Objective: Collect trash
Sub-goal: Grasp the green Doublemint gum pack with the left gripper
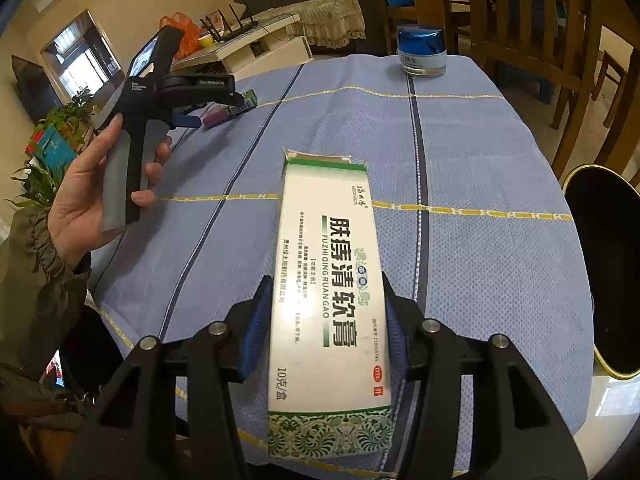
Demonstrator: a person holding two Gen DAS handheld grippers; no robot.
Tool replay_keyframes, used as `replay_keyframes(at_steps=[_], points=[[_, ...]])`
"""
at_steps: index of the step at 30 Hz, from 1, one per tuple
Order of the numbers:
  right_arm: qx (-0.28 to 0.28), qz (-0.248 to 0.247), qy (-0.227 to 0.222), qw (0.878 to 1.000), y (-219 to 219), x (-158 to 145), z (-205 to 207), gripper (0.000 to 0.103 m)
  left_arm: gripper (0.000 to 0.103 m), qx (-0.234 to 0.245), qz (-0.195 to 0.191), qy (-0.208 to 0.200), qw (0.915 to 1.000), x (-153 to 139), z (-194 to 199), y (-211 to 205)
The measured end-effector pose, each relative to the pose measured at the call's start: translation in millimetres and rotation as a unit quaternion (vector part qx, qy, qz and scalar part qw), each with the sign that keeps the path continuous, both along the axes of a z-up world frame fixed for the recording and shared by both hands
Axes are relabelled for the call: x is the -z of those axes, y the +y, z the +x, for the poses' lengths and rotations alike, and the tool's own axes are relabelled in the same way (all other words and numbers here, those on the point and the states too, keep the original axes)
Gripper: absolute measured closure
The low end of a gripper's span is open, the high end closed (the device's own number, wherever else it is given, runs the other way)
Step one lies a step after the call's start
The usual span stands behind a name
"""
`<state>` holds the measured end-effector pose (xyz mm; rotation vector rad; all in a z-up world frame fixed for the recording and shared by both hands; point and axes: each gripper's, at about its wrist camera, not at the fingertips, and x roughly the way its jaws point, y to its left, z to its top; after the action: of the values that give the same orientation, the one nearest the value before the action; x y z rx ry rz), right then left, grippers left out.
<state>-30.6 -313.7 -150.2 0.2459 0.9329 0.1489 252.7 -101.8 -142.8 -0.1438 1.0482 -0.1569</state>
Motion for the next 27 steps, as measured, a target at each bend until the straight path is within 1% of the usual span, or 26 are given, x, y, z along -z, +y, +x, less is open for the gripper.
replay_keyframes(at_steps=[3,4,7,8,11,13,14,16,17,21,27], points=[[-0.001,-0.001,-0.001,1.000,0.8,0.0,0.7,0.053,0.022,-0.049,-0.038,0.028,0.9977,-3.9,4.7,2.4],[-0.001,-0.002,-0.001,1.000,0.4,0.2,2.2,0.053,0.022,-0.060,-0.037,0.034,0.9970,-4.8,4.7,0.4],[-0.003,-0.001,-0.002,1.000,0.1,0.4,2.1,0.053,0.020,-0.082,-0.009,0.058,0.9949,-4.5,7.5,-13.2],[-0.004,0.000,-0.003,1.000,-0.5,0.2,2.1,0.053,0.019,-0.087,0.004,0.058,0.9945,-4.9,9.0,-19.7],[-0.006,0.001,-0.004,1.000,-1.2,-0.1,1.3,0.052,0.017,-0.082,0.046,0.041,0.9947,-7.0,15.2,-35.3],[-0.008,0.000,-0.004,1.000,-0.6,-0.4,0.2,0.052,0.013,-0.080,0.051,0.046,0.9944,-3.3,19.0,-39.0],[-0.009,-0.001,-0.003,1.000,-0.7,-0.5,0.3,0.052,0.011,-0.082,0.052,0.056,0.9937,0.6,20.7,-39.0],[-0.011,-0.001,-0.003,1.000,-0.6,-1.0,0.0,0.052,0.010,-0.084,0.063,0.051,0.9932,0.1,20.7,-41.1],[-0.011,-0.001,-0.003,1.000,-0.7,-1.1,0.0,0.052,0.009,-0.085,0.067,0.055,0.9927,2.1,21.0,-42.1],[-0.012,-0.003,-0.003,1.000,-0.9,-0.9,1.5,0.052,0.007,-0.070,0.102,0.046,0.9912,6.7,18.4,-50.4],[-0.011,-0.002,-0.001,1.000,-2.6,-1.1,1.8,0.052,0.007,-0.065,0.098,0.039,0.9923,6.6,16.5,-47.3]])
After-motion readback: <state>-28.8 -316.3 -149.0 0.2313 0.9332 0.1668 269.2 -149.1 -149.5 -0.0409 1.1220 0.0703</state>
